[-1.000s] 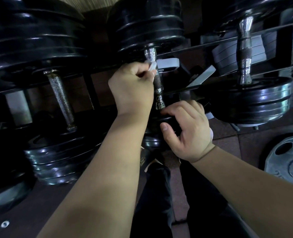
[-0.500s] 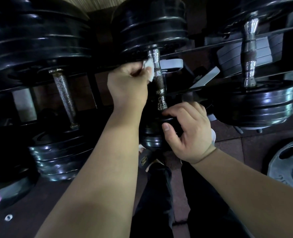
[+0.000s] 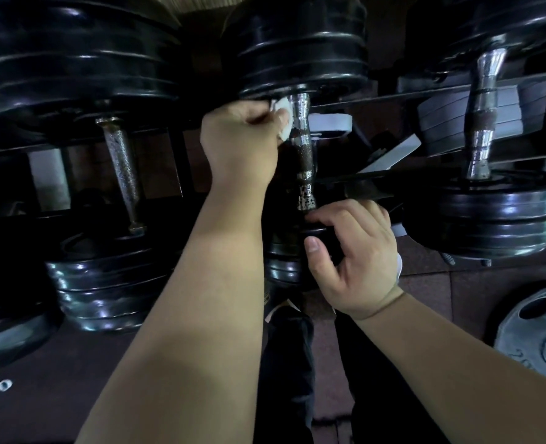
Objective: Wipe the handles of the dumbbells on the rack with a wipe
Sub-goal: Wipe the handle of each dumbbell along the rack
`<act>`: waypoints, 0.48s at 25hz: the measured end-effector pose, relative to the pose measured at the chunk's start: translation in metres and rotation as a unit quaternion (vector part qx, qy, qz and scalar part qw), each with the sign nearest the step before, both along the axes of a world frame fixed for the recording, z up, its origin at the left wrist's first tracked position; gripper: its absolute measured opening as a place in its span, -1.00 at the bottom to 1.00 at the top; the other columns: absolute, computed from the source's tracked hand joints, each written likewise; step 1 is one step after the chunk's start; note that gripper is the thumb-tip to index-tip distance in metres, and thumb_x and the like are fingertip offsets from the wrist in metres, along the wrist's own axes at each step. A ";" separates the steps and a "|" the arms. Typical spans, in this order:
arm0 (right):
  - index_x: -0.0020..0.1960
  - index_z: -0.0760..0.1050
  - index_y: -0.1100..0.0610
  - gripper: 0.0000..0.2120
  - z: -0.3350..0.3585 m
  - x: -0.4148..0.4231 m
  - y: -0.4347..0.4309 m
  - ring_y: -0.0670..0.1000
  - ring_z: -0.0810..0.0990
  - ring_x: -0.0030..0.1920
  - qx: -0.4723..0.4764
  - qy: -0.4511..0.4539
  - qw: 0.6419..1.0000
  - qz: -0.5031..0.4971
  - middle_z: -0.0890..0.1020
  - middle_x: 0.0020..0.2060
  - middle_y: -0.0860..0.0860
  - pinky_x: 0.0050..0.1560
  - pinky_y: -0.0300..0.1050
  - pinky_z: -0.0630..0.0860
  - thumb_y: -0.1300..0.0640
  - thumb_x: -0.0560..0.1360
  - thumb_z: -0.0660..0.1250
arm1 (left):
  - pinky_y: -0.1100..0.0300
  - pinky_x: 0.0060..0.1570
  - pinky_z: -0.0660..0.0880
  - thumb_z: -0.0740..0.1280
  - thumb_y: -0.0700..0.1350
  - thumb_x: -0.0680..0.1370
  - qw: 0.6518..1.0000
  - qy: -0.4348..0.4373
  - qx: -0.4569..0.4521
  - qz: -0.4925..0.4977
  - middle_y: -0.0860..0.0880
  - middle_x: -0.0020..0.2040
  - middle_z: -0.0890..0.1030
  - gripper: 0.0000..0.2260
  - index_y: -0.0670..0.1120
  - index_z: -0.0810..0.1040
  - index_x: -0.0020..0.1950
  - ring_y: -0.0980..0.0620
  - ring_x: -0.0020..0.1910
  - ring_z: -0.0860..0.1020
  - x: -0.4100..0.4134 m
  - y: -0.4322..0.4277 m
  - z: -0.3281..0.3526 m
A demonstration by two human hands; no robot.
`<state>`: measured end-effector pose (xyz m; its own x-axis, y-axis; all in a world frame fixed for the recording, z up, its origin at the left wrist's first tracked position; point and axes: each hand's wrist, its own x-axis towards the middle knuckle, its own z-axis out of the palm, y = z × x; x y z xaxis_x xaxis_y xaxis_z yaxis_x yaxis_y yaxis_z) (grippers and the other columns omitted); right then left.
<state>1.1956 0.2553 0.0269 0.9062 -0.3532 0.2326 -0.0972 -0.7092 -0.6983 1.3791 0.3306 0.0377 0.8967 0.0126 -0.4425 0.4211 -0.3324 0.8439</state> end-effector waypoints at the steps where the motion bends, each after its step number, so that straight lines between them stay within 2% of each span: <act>1: -0.03 0.67 0.19 -0.65 0.000 0.000 0.000 0.11 0.62 -0.08 0.002 -0.002 1.000 0.001 0.68 -0.08 0.01 0.02 0.12 0.47 -0.06 0.56 0.25 | -0.03 -0.02 0.73 0.56 -0.23 0.50 1.000 0.014 -0.007 0.001 -0.04 -0.20 0.76 -0.89 -0.17 0.75 0.02 0.02 -0.20 0.76 -0.003 0.001 0.001; 3: -0.03 0.67 0.19 -0.65 -0.001 0.000 -0.001 0.12 0.63 -0.07 0.008 -0.003 1.000 0.002 0.68 -0.08 0.02 0.02 0.15 0.47 -0.06 0.56 0.25 | -0.02 -0.02 0.73 0.57 -0.26 0.49 0.998 0.057 -0.015 -0.016 -0.02 -0.24 0.75 -0.92 -0.14 0.73 -0.06 0.01 -0.22 0.75 -0.017 0.011 0.009; 5: -0.03 0.67 0.19 -0.65 -0.002 0.000 0.000 0.12 0.63 -0.08 0.012 -0.003 1.000 0.002 0.69 -0.08 0.02 0.01 0.18 0.47 -0.05 0.55 0.26 | 0.14 -0.08 0.70 0.60 -0.24 0.47 0.992 0.084 0.018 -0.094 0.01 -0.27 0.74 -0.90 -0.07 0.73 -0.12 0.11 -0.27 0.72 -0.035 0.027 0.014; 7: -0.03 0.67 0.19 -0.67 -0.002 -0.001 0.000 0.12 0.63 -0.08 0.011 -0.002 1.000 0.002 0.69 -0.08 0.01 0.01 0.18 0.48 -0.05 0.55 0.27 | 0.26 -0.11 0.63 0.61 -0.17 0.46 0.983 0.065 0.060 -0.163 0.07 -0.26 0.74 -0.91 -0.01 0.75 -0.14 0.22 -0.28 0.69 -0.050 0.035 0.018; 10: -0.02 0.67 0.19 -0.67 -0.001 -0.001 -0.001 0.13 0.63 -0.08 0.012 0.000 1.000 0.004 0.69 -0.07 0.01 -0.01 0.18 0.47 -0.04 0.55 0.28 | 0.19 0.02 0.67 0.60 -0.15 0.47 0.990 0.005 0.069 -0.120 0.18 -0.28 0.73 -0.88 0.06 0.75 -0.20 0.23 -0.20 0.71 -0.054 0.026 0.016; 12: -0.02 0.68 0.18 -0.68 -0.001 -0.001 -0.001 0.13 0.63 -0.08 0.013 0.000 1.000 0.004 0.69 -0.07 0.01 -0.01 0.18 0.47 -0.04 0.55 0.27 | 0.03 0.07 0.70 0.61 -0.13 0.45 0.997 -0.025 0.047 -0.060 0.12 -0.21 0.76 -0.93 0.01 0.77 -0.12 0.14 -0.14 0.74 -0.038 0.016 0.008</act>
